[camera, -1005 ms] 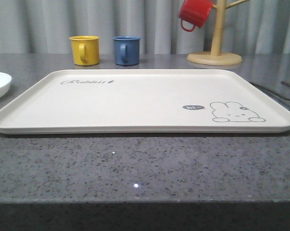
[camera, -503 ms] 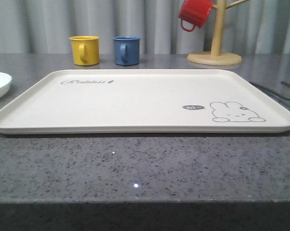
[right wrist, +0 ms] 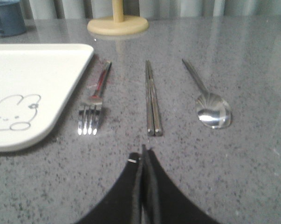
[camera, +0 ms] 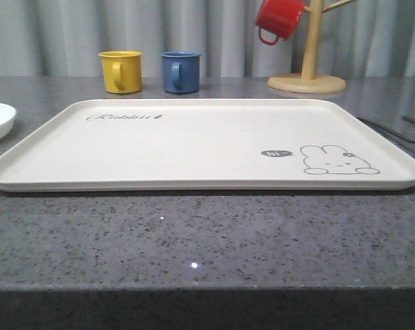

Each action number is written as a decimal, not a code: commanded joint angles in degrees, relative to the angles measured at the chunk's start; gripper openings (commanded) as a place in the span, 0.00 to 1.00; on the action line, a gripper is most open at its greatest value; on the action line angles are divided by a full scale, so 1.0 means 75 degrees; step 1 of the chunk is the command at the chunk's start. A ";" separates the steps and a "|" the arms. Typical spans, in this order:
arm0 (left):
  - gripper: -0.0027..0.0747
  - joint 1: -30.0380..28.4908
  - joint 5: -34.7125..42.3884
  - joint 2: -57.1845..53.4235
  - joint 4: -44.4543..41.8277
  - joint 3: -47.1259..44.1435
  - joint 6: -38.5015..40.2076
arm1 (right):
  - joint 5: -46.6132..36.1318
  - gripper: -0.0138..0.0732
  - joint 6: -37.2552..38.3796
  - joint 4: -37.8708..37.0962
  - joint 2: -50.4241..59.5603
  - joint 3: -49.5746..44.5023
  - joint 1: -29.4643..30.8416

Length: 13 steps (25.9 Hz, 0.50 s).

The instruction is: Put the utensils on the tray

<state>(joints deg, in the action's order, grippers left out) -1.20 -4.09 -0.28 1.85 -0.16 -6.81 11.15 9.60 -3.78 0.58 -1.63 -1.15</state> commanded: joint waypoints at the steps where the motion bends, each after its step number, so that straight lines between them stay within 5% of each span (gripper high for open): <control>1: 0.01 -0.0002 0.1305 -0.0168 0.0220 -0.0009 0.0034 | -0.1210 0.08 -0.0040 -0.0021 0.0142 0.0141 -0.0003; 6: 0.01 -0.0002 0.2320 -0.0168 0.0757 0.0405 0.0034 | -0.1487 0.08 -0.0040 -0.0021 0.0142 0.0592 -0.0003; 13: 0.01 -0.0002 0.1236 0.0229 0.0743 0.1941 0.0034 | -0.0501 0.08 -0.0040 -0.0021 -0.0138 0.2231 -0.0003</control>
<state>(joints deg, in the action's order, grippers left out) -1.20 4.09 -0.28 6.76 8.12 -6.81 8.58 9.60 -3.78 0.58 8.16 -1.15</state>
